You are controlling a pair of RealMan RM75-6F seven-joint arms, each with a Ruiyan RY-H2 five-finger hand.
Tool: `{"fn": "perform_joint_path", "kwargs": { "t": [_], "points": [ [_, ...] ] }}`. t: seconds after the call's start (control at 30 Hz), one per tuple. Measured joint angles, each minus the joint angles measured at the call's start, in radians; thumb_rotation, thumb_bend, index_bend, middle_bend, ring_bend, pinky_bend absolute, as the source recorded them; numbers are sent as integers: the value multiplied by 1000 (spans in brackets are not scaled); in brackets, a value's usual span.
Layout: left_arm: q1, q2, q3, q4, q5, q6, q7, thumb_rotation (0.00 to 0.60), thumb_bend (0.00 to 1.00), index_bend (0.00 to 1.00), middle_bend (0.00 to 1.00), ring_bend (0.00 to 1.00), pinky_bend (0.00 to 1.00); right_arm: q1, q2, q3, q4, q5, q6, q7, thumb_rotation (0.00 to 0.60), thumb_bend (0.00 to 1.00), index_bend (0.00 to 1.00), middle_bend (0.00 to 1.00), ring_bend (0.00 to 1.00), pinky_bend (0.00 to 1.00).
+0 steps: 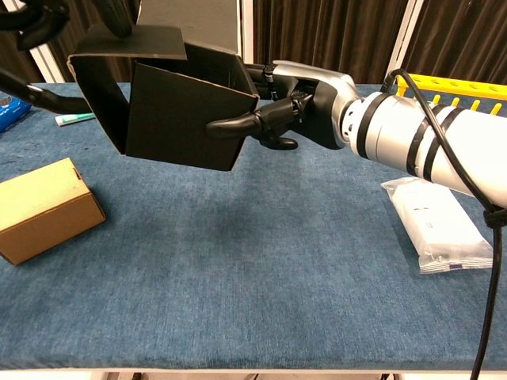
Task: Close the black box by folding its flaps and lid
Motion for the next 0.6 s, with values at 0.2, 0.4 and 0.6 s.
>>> {"fn": "perform_joint_path", "kwargs": {
  "t": [0.2, 0.4, 0.6],
  "points": [
    [-11, -34, 3, 45, -7, 7, -25, 600, 0, 463, 396, 814, 1000, 9, 1, -2, 15, -4, -8, 15, 600, 140, 270, 425, 816, 1000],
    [-29, -68, 15, 109, 3, 10, -26, 600, 0, 447, 392, 806, 1000, 21, 13, -11, 33, -41, -25, 72, 600, 166, 209, 400, 813, 1000],
    [-56, -84, 35, 139, 19, -3, -20, 600, 0, 443, 386, 802, 1000, 32, 29, -30, 50, -101, -28, 142, 600, 175, 144, 360, 768, 1000]
  ]
}}
